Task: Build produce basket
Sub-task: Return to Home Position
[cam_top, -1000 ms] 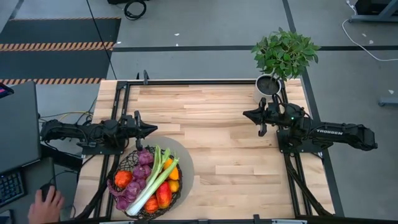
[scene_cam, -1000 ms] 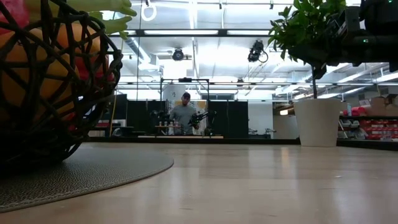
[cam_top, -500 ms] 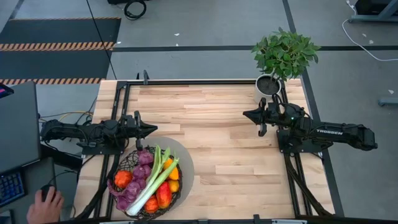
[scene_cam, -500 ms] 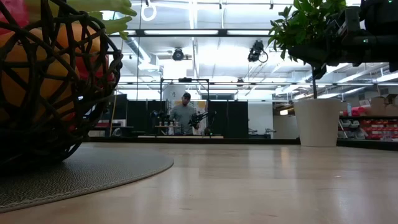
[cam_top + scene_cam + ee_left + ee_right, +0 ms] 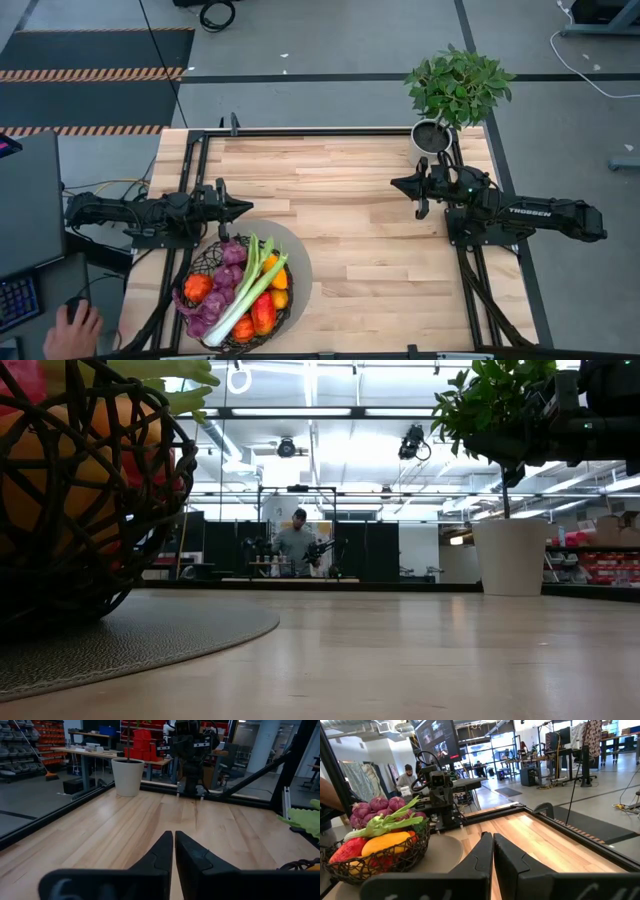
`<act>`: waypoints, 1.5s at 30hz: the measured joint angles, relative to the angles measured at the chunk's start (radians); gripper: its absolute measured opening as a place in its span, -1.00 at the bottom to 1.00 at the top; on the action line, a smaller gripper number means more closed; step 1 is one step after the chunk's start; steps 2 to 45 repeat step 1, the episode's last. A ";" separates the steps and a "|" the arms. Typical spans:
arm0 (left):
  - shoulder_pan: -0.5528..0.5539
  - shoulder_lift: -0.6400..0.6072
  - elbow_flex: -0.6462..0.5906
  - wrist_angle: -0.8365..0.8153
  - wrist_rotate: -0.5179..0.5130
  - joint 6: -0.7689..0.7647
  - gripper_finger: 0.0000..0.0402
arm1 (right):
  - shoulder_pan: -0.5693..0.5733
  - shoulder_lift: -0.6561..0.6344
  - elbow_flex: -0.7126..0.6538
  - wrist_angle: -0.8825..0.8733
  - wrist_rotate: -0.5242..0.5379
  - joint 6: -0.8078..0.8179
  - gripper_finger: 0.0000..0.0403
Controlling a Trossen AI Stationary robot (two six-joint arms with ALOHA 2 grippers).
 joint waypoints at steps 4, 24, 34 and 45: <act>0.000 0.000 0.000 0.000 0.000 0.000 -0.88 | 0.000 0.000 0.000 0.000 0.000 0.000 -0.91; 0.000 0.000 0.000 0.000 0.000 0.000 -0.88 | 0.000 0.000 0.000 0.000 0.000 0.000 -0.91; 0.000 0.000 0.000 0.000 0.000 0.000 -0.88 | 0.000 0.000 0.000 0.000 0.000 0.000 -0.91; 0.000 0.000 0.000 0.000 0.000 0.000 -0.88 | 0.000 0.000 0.000 0.000 0.000 0.000 -0.91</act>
